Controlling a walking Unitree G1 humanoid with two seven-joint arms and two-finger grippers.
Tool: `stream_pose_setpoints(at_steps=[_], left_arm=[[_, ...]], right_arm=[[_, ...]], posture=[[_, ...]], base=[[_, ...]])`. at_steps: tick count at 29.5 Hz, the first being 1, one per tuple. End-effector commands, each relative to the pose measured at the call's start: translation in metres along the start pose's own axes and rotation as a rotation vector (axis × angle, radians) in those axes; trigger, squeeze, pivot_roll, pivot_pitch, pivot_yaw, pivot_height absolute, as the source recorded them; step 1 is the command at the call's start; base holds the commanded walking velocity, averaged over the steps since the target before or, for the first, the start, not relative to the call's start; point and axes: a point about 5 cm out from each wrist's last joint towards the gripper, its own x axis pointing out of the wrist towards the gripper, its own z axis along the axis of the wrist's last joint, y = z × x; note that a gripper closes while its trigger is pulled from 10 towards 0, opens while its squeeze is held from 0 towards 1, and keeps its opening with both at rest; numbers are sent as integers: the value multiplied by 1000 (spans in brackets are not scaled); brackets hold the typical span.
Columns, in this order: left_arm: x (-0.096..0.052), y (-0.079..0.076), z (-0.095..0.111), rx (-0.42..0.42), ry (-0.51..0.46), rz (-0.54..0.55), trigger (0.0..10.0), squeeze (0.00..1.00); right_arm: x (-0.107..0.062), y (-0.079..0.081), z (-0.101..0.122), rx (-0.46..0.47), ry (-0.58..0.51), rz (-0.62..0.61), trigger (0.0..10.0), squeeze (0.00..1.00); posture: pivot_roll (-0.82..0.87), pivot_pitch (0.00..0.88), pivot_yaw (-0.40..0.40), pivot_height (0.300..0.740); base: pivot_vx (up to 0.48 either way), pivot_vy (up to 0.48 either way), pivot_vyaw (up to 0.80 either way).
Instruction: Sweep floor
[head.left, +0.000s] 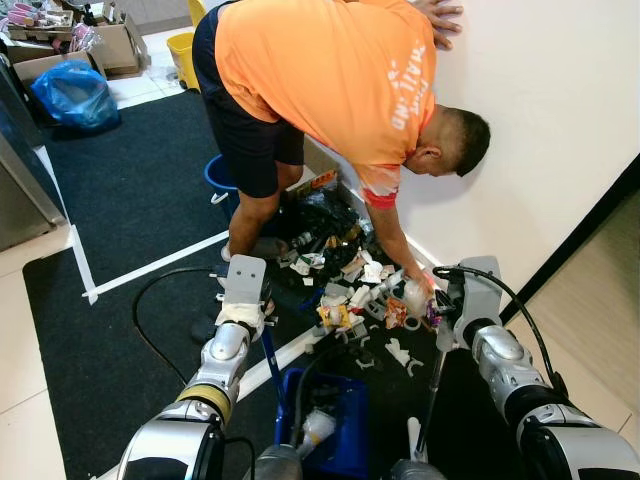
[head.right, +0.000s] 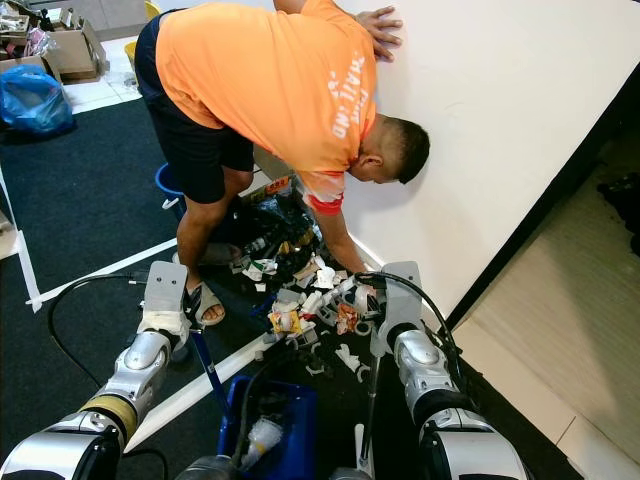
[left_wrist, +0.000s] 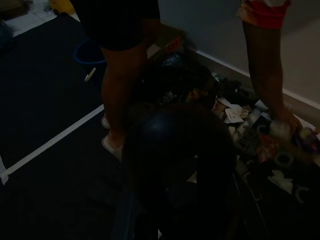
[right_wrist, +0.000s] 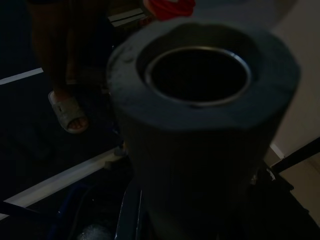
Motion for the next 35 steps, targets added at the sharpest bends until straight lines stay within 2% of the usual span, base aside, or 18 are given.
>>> stream_pose_setpoints(at_steps=[1, 29, 32, 35], left_arm=[[-15, -6, -38, 59, 176, -34, 10000, 0], [-17, -10, -42, 41, 183, -42, 10000, 0], [-17, -10, -42, 40, 183, -43, 10000, 0], [-17, -10, -42, 39, 184, -43, 10000, 0]], right_arm=[[-5, -4, -14, 19, 62, -20, 10000, 0], [-5, -7, -14, 7, 68, -22, 10000, 0], [-5, -6, -11, 17, 39, -5, 10000, 0], [-1, -5, 7, 94, -68, 74, 10000, 0]], posture=[[121, 29, -43, 740], [117, 20, -50, 740], [117, 20, -50, 740], [115, 26, -47, 740]], base=[[0, 0, 0], [0, 0, 0], [0, 0, 0], [0, 0, 0]])
